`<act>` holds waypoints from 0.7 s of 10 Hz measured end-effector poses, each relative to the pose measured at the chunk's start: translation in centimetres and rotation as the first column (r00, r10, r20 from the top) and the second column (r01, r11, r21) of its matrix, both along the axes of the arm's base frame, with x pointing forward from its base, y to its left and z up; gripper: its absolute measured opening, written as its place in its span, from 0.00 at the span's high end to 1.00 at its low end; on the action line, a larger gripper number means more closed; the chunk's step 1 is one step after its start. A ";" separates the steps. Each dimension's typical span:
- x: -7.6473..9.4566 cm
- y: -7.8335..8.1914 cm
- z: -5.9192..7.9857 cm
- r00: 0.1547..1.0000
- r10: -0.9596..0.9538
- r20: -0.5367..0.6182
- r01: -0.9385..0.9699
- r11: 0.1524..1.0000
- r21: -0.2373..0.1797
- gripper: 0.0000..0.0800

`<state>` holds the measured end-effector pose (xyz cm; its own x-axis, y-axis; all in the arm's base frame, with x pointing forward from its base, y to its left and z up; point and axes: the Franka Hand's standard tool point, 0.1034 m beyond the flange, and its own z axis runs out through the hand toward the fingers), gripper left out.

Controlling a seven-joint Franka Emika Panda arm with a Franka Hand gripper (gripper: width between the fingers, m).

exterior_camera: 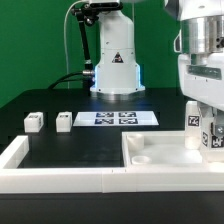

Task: Assemble square table

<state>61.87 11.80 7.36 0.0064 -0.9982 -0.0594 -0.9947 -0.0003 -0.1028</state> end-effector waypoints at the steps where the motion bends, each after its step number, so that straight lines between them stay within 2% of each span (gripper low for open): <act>1: 0.0 0.0 0.0 0.998 -0.056 -0.003 0.056 0.998 0.012 0.64; 3: 0.0 0.0 0.0 0.991 -0.135 -0.009 0.135 0.990 0.027 0.64; 4: 0.0 0.0 0.0 0.993 -0.116 -0.008 0.117 0.993 0.026 0.64; 6: 0.0 0.0 0.1 1.000 -0.014 -0.002 0.014 1.000 0.017 0.24; 7: 0.1 0.1 0.1 0.998 0.068 0.006 -0.068 0.998 0.007 0.24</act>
Offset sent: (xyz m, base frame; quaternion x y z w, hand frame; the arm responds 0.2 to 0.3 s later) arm 0.0000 0.0000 0.0000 0.0000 0.0000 0.0650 0.9979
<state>61.98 11.85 7.47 0.0742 -0.9950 -0.0664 -0.9919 -0.0667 -0.1084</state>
